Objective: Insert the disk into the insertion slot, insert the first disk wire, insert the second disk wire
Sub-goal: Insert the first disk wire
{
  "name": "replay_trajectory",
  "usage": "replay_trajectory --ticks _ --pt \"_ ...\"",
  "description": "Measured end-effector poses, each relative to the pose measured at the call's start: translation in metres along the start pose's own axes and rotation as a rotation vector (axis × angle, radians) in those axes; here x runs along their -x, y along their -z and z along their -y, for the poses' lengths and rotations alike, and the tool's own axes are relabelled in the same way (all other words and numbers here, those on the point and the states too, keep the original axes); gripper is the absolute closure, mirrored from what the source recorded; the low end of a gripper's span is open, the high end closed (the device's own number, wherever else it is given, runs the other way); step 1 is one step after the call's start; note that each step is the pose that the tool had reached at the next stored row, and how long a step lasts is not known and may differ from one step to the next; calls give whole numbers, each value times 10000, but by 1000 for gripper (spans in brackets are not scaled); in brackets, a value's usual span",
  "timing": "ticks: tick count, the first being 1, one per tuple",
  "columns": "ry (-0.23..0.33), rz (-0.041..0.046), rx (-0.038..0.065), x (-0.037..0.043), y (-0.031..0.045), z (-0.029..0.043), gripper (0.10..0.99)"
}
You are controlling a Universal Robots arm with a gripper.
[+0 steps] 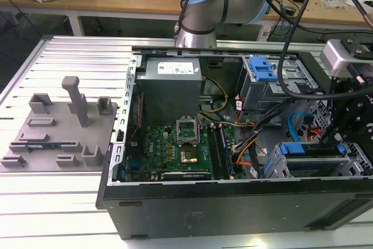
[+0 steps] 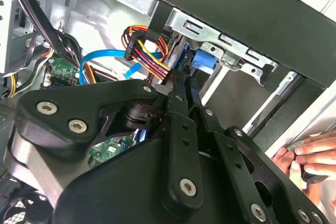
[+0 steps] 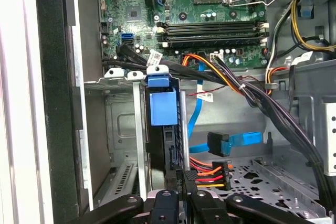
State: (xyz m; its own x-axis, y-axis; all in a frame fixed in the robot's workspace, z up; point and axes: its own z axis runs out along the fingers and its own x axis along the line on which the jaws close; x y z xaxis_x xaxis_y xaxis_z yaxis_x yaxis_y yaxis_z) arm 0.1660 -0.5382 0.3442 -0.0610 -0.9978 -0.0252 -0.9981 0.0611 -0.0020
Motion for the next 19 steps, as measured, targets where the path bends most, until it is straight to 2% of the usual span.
replay_trajectory --ticks 8,9,10,11,12,13,15,17,19 --pt "0 -1 3 -24 -32 1 925" --pt "-1 4 4 -24 -34 1 855" --pt "-1 4 4 -25 -33 0 855" --pt "-1 -3 3 -24 -19 -2 792" --pt "0 -21 1 -2 33 -5 729" --pt "-3 -41 -4 39 114 -9 729" --pt "-6 -40 -24 79 180 -11 729" --pt "-15 -52 -50 163 280 -18 729" --pt "-16 -82 -52 200 296 -20 729"
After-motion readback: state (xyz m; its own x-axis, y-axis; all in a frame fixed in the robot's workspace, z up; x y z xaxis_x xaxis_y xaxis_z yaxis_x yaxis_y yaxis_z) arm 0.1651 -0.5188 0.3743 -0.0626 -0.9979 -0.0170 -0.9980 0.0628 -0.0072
